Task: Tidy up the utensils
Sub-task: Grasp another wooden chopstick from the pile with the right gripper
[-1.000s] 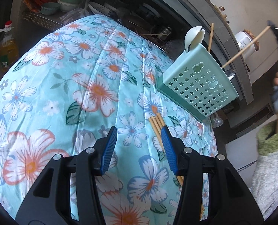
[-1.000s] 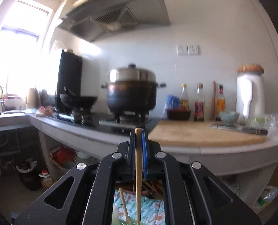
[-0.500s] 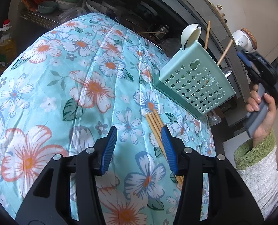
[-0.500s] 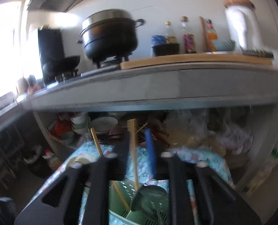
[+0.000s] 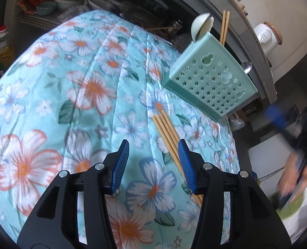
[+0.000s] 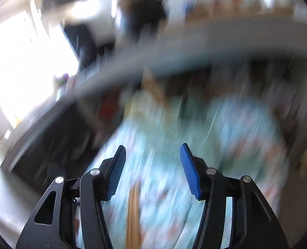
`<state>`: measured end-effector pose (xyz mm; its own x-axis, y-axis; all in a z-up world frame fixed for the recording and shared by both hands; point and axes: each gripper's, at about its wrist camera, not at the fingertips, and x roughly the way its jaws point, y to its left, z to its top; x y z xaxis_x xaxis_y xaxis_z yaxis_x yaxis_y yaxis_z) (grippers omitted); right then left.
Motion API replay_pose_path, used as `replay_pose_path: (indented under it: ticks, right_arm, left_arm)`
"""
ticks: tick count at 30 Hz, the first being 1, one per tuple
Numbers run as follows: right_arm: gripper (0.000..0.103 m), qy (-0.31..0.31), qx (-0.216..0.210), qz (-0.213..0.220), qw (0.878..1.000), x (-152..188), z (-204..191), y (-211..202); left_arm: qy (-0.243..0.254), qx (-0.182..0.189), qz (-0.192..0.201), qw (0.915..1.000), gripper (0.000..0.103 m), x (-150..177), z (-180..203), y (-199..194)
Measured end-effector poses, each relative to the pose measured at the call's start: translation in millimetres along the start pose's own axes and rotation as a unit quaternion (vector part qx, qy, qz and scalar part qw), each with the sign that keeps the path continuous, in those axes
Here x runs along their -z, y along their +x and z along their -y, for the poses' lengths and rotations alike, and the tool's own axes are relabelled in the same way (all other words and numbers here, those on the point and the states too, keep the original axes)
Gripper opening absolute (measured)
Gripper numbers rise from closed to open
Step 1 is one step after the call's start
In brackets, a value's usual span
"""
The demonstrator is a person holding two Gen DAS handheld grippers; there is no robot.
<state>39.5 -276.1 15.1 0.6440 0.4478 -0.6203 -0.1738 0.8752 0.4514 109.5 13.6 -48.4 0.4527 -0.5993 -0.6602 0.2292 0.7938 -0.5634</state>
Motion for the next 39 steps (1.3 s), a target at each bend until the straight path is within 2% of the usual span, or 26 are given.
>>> replay_pose_path:
  ticks: [2, 5, 7, 10, 17, 21, 25, 32, 37, 39]
  right_arm:
    - [0.053, 0.015, -0.012, -0.069, 0.997, 34.0, 2.1, 30.3]
    - [0.043, 0.055, -0.033, -0.119, 0.991, 69.5, 11.5, 58.2]
    - [0.035, 0.083, -0.048, -0.128, 0.987, 78.5, 19.8, 65.4]
    - [0.028, 0.119, -0.080, -0.137, 0.980, 83.8, 31.9, 73.7]
    - [0.026, 0.151, -0.140, -0.173, 0.963, 85.3, 43.2, 88.4]
    - [0.014, 0.165, -0.161, -0.188, 0.955, 89.1, 44.9, 96.2]
    - [0.008, 0.179, -0.174, -0.185, 0.950, 94.4, 51.2, 97.7]
    - [0.007, 0.199, -0.181, -0.156, 0.950, 100.1, 64.3, 83.8]
    - [0.008, 0.203, -0.154, -0.124, 0.959, 104.1, 81.1, 59.7]
    - [0.008, 0.209, -0.147, -0.114, 0.960, 107.3, 88.4, 51.2]
  left_arm:
    - [0.004, 0.002, -0.007, 1.0000, 0.046, 3.2, 2.2, 1.5]
    - [0.010, 0.002, -0.016, 0.9998, 0.046, 7.6, 4.1, 2.9]
    - [0.013, -0.001, -0.020, 0.9997, 0.046, 9.4, 4.7, 3.0]
    - [0.017, -0.001, -0.023, 0.9996, 0.046, 10.0, 5.6, 2.5]
    - [-0.002, 0.021, -0.032, 0.9993, 0.044, 12.9, 4.0, 4.0]
    - [-0.014, 0.043, -0.035, 0.9983, 0.044, 16.4, 3.2, 3.7]
    - [-0.027, 0.074, -0.043, 0.9960, 0.042, 19.6, 2.4, 4.1]
    - [-0.046, 0.122, -0.076, 0.9885, 0.038, 27.7, 6.3, 13.2]
    - [-0.048, 0.135, -0.108, 0.9838, 0.035, 39.9, 16.0, 26.8]
    - [-0.060, 0.135, -0.116, 0.9822, 0.031, 44.2, 16.1, 32.9]
